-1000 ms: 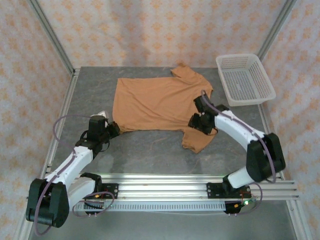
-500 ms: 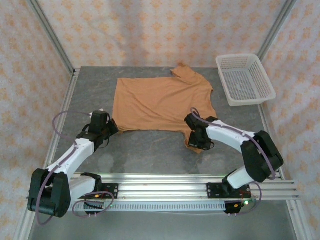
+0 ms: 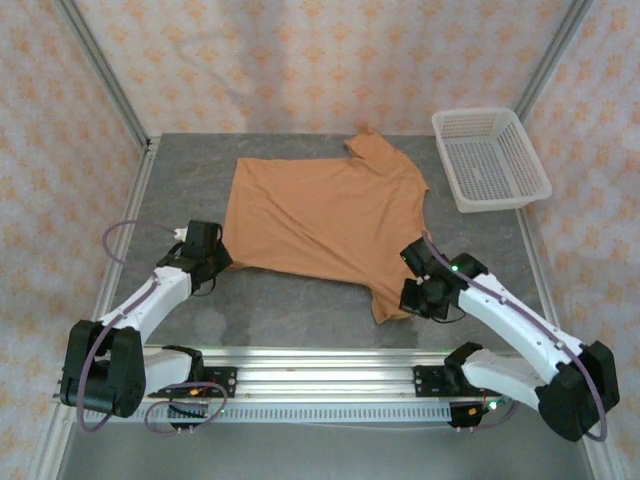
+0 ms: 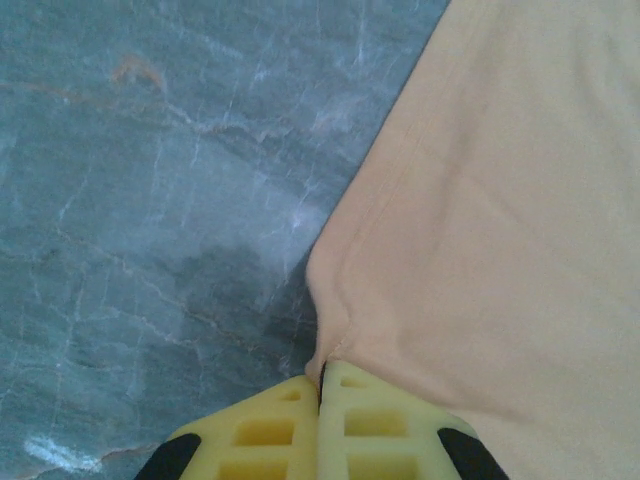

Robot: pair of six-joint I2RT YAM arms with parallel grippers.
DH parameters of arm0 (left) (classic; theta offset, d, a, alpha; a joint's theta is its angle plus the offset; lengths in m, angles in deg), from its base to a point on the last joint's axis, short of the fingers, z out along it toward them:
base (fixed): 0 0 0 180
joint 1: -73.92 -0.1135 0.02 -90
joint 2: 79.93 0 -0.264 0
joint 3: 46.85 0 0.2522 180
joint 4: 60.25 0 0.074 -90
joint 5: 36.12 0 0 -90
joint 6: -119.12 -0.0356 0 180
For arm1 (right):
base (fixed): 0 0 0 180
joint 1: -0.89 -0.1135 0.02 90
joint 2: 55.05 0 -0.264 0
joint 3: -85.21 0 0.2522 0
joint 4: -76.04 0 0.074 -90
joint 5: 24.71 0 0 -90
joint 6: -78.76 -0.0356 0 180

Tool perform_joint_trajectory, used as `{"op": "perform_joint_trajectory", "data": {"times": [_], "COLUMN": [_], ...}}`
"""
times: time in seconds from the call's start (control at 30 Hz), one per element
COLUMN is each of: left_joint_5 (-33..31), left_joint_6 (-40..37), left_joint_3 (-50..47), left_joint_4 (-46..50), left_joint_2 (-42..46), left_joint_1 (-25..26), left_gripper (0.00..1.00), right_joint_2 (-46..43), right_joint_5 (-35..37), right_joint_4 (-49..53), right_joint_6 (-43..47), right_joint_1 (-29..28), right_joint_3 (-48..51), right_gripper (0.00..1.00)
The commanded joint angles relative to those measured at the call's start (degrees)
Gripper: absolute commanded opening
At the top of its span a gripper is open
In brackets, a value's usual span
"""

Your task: Fold the inside-out t-shirt

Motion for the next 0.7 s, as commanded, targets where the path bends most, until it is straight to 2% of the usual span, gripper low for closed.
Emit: {"op": "perform_joint_trajectory", "data": {"times": [0.0, 0.1, 0.2, 0.23, 0.47, 0.53, 0.63, 0.67], "left_joint_5": [-2.8, -1.7, -0.5, -0.1, 1.0, 1.1, 1.4, 1.5], "left_joint_6": [0.1, 0.5, 0.5, 0.5, 0.7, 0.7, 0.8, 0.9], "left_joint_3": [2.2, 2.1, 1.8, 1.7, 1.1, 1.1, 1.1, 1.2], "left_joint_4": [2.1, 1.4, 0.9, 0.8, 0.1, 0.0, -0.1, -0.2], "left_joint_2": [-0.5, -0.8, -1.0, -1.1, -1.5, -1.6, -1.7, -1.7], "left_joint_1": [-0.4, -0.4, -0.4, -0.4, -0.3, -0.4, -0.3, -0.3], "left_gripper": [0.00, 0.00, 0.00, 0.00, 0.00, 0.00, 0.00, 0.00], "right_joint_2": [-3.5, -3.6, -2.8, -2.4, -1.9, -1.9, -1.1, -0.4], "right_joint_5": [4.8, 6.5, 3.4, 1.9, -4.9, -5.6, -5.3, -5.1], "right_joint_4": [7.5, 7.3, 4.3, 2.9, -8.6, -11.4, -15.0, -16.4], "right_joint_6": [-1.5, -2.0, -2.4, -2.8, -8.9, -10.3, -11.4, -11.4], "right_joint_1": [-0.2, -0.3, -0.3, -0.3, -1.2, -1.3, -1.3, -1.3], "right_joint_3": [-0.9, -0.3, 1.8, 2.8, 10.2, 12.4, 14.8, 15.1], "right_gripper": [0.13, 0.22, 0.51, 0.54, 0.53, 0.50, 0.41, 0.35]}}
